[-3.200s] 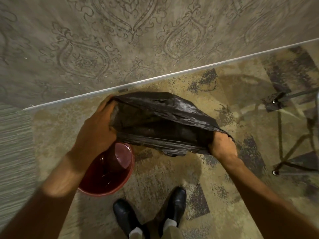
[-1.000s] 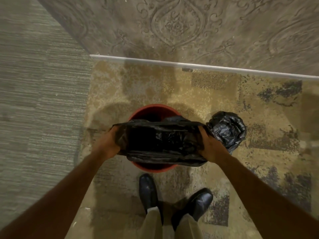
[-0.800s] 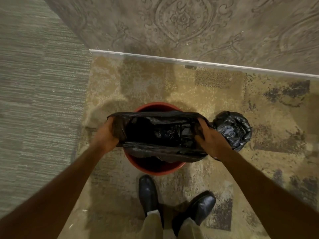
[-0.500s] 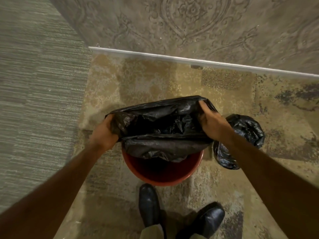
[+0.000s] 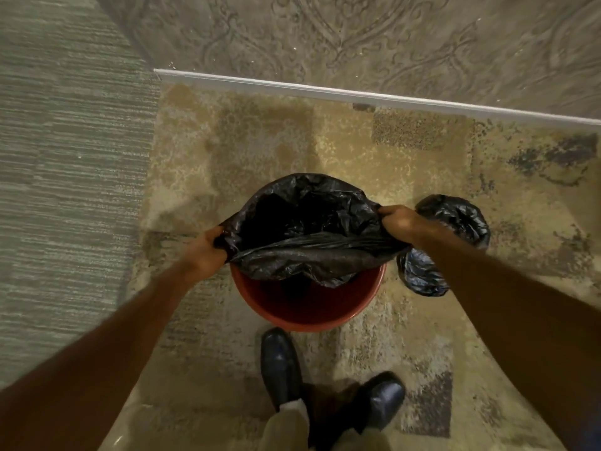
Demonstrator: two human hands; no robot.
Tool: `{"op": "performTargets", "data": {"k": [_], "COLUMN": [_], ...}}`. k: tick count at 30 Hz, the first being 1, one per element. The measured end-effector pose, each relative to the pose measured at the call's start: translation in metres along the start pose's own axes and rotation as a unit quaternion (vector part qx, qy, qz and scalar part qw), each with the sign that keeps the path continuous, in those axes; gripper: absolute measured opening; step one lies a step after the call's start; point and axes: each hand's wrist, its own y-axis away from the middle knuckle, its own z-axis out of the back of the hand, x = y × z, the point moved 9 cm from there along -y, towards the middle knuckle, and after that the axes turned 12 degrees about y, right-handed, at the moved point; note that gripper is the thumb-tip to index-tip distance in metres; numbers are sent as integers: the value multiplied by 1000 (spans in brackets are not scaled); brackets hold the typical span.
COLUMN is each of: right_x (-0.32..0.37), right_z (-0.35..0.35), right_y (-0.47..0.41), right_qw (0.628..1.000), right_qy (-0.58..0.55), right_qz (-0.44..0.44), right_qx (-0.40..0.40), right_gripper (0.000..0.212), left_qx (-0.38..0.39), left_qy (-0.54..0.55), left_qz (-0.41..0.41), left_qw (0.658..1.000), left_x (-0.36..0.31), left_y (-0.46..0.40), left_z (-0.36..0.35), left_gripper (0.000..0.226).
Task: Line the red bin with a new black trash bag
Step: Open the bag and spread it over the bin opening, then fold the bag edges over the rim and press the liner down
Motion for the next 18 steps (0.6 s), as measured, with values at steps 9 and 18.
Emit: {"op": "performTargets", "data": {"k": [9, 18], "right_x": [-57, -60], "right_z": [-37, -150], "right_y": [95, 114], "right_qw": [964, 781], "right_qy": [-112, -619], "right_qz": [36, -77], "right_qx": [-238, -34], "right_gripper": [46, 48], "left_qx": [-50, -151], "left_qy": [79, 353], "left_qz": [-93, 18], "left_qw": [991, 923], "left_x": [-10, 34], "left_y": [63, 117], "left_z": [-23, -66], "left_gripper": [45, 74]}}
